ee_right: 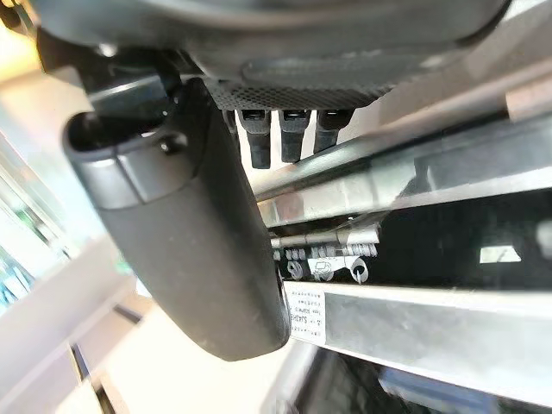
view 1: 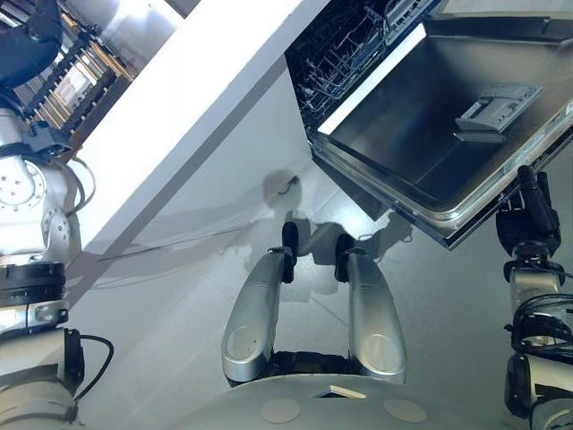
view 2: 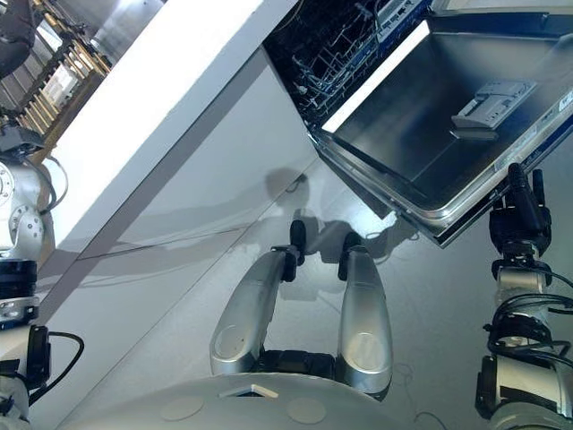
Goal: Pick up plates and place into dishwasher.
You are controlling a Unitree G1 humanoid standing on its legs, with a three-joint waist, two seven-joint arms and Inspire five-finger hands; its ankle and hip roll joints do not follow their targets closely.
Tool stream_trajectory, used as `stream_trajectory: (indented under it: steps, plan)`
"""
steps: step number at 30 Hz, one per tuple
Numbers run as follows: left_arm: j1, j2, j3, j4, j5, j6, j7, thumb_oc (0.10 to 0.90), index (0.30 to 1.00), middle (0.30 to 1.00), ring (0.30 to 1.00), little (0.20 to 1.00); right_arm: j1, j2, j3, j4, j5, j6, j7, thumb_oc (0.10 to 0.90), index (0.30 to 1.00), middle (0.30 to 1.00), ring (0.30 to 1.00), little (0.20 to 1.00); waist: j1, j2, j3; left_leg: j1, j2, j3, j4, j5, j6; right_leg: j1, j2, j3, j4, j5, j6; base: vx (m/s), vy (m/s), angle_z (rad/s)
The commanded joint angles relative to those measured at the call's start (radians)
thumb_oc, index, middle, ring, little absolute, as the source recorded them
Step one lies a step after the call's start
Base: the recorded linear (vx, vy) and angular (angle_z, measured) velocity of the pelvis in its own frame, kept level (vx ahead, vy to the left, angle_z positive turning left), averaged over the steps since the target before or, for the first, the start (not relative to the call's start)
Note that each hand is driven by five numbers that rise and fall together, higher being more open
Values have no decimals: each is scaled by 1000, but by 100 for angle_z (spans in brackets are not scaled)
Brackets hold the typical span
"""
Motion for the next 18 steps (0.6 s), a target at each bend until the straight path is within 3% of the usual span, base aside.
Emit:
stream_trajectory:
  steps: [1, 4, 6, 8, 11, 18]
  plan:
    - [-34, -32, -22, 41, -3, -140, 29, 800, 900, 900, 900, 900, -170, 130, 265, -437, -2, 226, 466, 800, 900, 900, 900, 900, 46, -49, -21, 72, -33, 11, -123, -12, 32, 11, 23, -40, 18, -33, 32, -5, 9, -18]
    - [-42, -35, -29, 61, -2, -146, 21, 800, 900, 900, 900, 900, -223, 187, 353, -677, -61, 229, 471, 800, 900, 900, 900, 900, 55, -56, -31, 94, -32, 3, -144, -9, 35, 44, 23, -47, -20, -25, 37, -2, 23, -32]
    - [-53, -42, -44, 78, 11, -150, 25, 800, 900, 900, 900, 900, -268, 241, 428, -857, -109, 225, 408, 800, 900, 900, 900, 900, 61, -60, -45, 116, -33, -1, -165, -7, 37, 71, 23, -49, -52, -19, 40, 16, 41, -33]
    - [-61, -46, -56, 94, 12, -155, 24, 800, 900, 900, 900, 900, -307, 263, 474, -952, -126, 229, 409, 800, 900, 900, 900, 900, 67, -61, -56, 137, -36, -6, -185, -3, 39, 97, 24, -51, -81, -14, 43, 31, 63, -38]
    - [-70, -60, -71, 112, 13, -150, 7, 800, 900, 900, 900, 900, -371, 307, 534, -1078, -138, 222, 328, 800, 900, 900, 900, 900, 82, -62, -89, 176, -45, -19, -215, 0, 42, 146, 24, -56, -132, -3, 47, 64, 73, -31]
    - [-39, -74, -67, 124, 3, -130, -36, 800, 900, 900, 900, 900, -349, 346, 516, -1078, -225, 175, 123, 800, 900, 900, 900, 900, 98, -70, -176, 281, -45, -30, -321, 19, 45, 264, 20, -76, -269, 40, 66, 95, 50, 34]
